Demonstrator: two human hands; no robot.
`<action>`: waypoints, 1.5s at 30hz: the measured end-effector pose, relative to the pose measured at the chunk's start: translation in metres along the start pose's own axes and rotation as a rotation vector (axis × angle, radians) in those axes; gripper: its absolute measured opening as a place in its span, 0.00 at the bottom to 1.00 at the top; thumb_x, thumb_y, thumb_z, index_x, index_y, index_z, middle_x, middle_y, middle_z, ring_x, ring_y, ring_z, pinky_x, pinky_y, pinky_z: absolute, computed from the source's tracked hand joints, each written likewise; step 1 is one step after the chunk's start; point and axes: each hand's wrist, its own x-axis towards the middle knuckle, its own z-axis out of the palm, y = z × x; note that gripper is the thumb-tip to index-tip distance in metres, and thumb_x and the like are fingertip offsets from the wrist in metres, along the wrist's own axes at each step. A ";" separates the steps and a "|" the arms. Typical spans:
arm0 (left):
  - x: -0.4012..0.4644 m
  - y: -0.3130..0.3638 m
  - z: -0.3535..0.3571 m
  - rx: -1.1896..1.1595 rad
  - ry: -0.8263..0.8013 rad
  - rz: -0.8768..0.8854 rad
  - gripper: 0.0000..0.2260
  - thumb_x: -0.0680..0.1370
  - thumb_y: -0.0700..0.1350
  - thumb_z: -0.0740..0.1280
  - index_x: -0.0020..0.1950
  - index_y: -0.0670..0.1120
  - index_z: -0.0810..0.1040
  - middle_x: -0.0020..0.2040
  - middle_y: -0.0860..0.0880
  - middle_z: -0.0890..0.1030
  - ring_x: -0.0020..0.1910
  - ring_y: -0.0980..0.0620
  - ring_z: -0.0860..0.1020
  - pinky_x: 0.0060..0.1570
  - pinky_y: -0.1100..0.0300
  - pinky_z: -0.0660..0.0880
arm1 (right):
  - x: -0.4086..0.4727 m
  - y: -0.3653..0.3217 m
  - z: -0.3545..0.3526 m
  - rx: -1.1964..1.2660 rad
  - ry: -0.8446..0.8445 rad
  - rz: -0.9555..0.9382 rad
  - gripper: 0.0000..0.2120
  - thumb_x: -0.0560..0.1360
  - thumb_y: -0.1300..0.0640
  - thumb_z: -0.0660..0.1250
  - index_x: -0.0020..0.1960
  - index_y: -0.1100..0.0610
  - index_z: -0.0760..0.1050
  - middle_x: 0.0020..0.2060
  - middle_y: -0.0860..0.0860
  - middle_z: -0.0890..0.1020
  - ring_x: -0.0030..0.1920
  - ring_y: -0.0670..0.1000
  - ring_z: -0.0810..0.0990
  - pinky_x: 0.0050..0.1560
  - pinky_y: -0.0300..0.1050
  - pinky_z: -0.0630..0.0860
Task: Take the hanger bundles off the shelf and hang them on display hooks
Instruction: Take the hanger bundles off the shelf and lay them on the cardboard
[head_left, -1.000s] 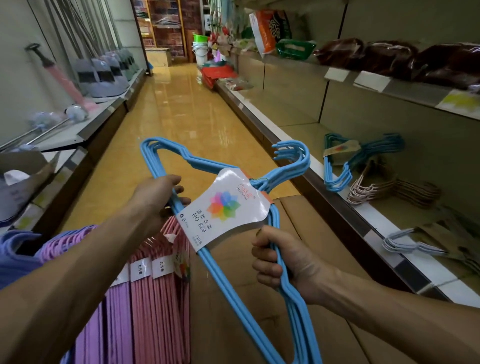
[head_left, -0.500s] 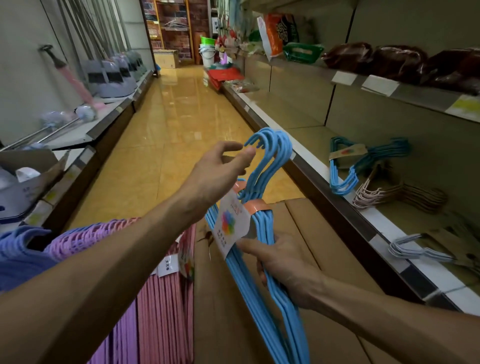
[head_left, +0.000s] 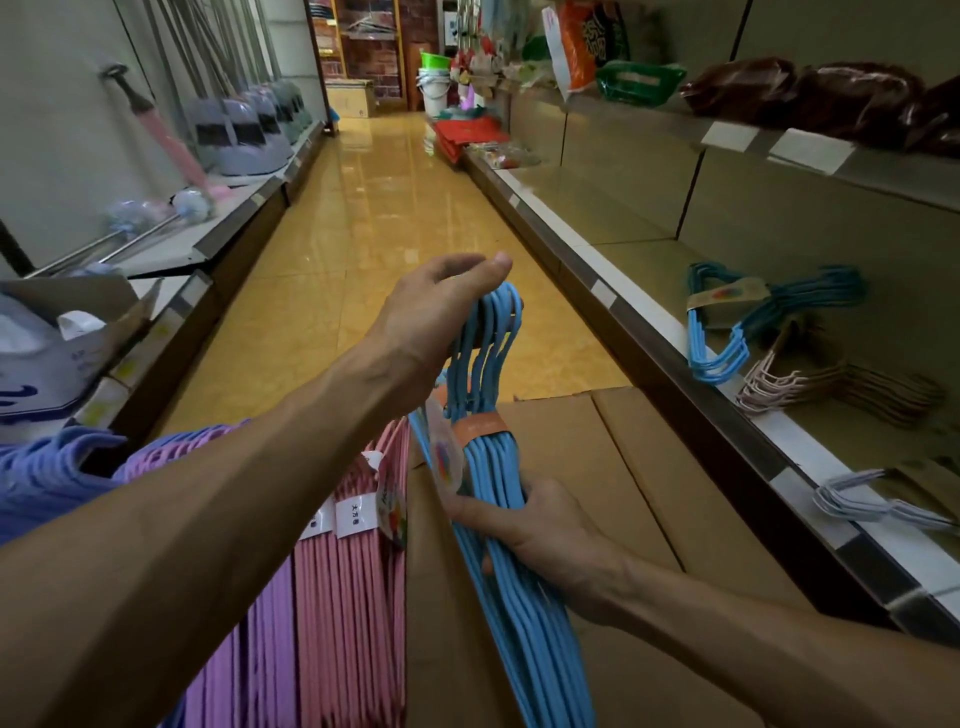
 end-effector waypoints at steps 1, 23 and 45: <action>0.001 -0.001 -0.004 -0.040 0.011 -0.016 0.22 0.73 0.57 0.72 0.63 0.47 0.76 0.57 0.43 0.84 0.56 0.44 0.83 0.61 0.47 0.77 | 0.004 0.001 0.000 -0.003 -0.034 0.017 0.22 0.71 0.52 0.77 0.55 0.65 0.74 0.42 0.62 0.79 0.38 0.54 0.81 0.43 0.51 0.84; 0.028 -0.078 -0.084 0.800 -0.052 -0.219 0.28 0.80 0.65 0.56 0.74 0.50 0.64 0.69 0.42 0.72 0.59 0.44 0.75 0.56 0.52 0.72 | 0.095 0.075 0.035 -0.046 -0.152 0.156 0.19 0.75 0.64 0.71 0.64 0.55 0.74 0.54 0.55 0.82 0.54 0.54 0.83 0.54 0.54 0.82; 0.010 -0.123 -0.106 0.948 -0.045 -0.010 0.31 0.80 0.65 0.51 0.76 0.46 0.60 0.71 0.43 0.68 0.59 0.49 0.72 0.62 0.50 0.74 | 0.096 0.085 0.058 -0.269 -0.210 0.233 0.19 0.77 0.55 0.70 0.65 0.54 0.70 0.57 0.52 0.80 0.57 0.51 0.82 0.59 0.53 0.81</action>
